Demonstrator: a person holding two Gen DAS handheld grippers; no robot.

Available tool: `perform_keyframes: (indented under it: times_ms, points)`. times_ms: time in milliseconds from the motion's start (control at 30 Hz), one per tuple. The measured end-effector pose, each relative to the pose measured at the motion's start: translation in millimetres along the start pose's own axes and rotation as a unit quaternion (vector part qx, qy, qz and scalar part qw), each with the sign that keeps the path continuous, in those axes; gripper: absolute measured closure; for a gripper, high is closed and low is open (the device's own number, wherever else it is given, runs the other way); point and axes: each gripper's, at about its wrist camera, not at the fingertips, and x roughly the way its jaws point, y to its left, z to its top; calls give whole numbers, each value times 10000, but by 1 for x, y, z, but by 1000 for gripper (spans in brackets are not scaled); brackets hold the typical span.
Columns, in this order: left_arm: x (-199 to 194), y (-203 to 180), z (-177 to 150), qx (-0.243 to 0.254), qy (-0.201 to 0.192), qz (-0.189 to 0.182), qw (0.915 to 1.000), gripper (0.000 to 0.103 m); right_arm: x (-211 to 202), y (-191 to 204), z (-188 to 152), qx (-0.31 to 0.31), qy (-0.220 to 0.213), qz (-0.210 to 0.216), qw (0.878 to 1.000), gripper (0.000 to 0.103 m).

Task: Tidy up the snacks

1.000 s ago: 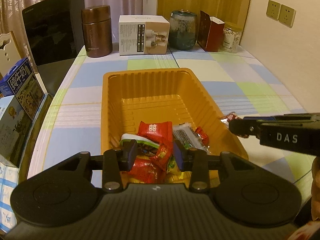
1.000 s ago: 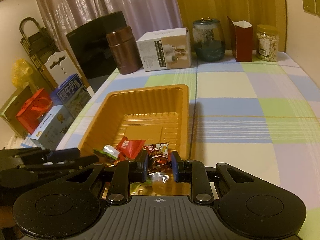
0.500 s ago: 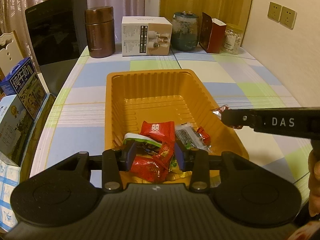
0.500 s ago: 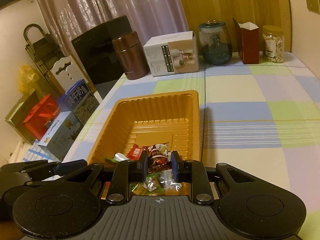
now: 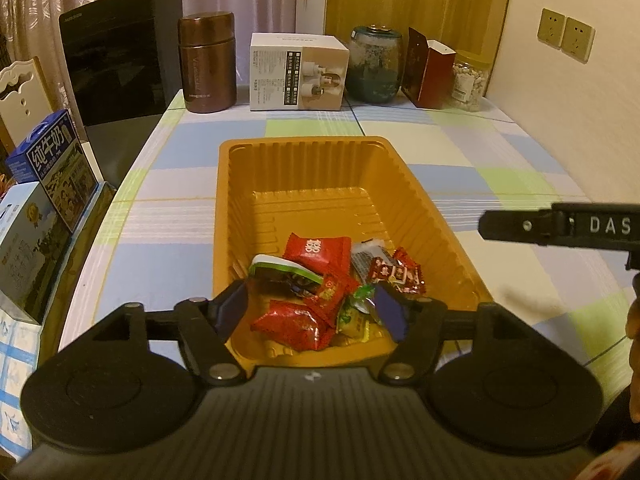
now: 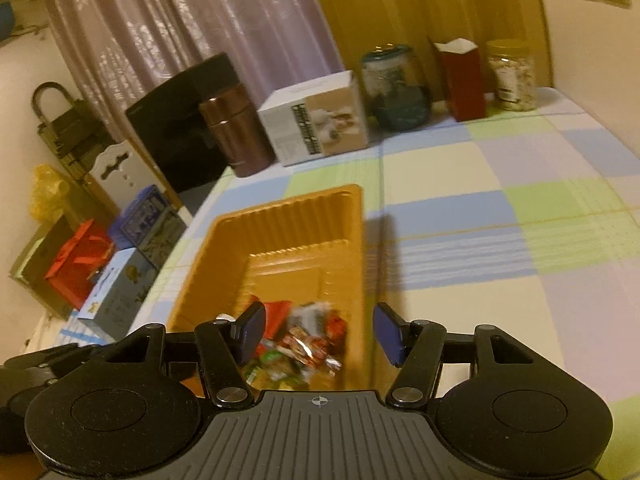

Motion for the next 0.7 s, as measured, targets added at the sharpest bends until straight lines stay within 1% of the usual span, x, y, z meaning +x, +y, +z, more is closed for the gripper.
perform_keyframes:
  times_ms: [67,167,467,700]
  points:
    - [-5,-2,-1,-31,-14,4,10000,30,-6,-3,-5,55,21,-71,10000,43]
    - [-13,-7,-2,-31,-46,-23,10000,27,-16,-7,-12,118,66,-135,9998,43]
    - [-48,-20,-7,-65,-232,-37,9997,10,-53,-4,-31,150,15,-201,9997,43]
    - [-79,-32,-14,-82,-376,-35,9993,3,-85,1,-40,83,-35,-358,9993,42]
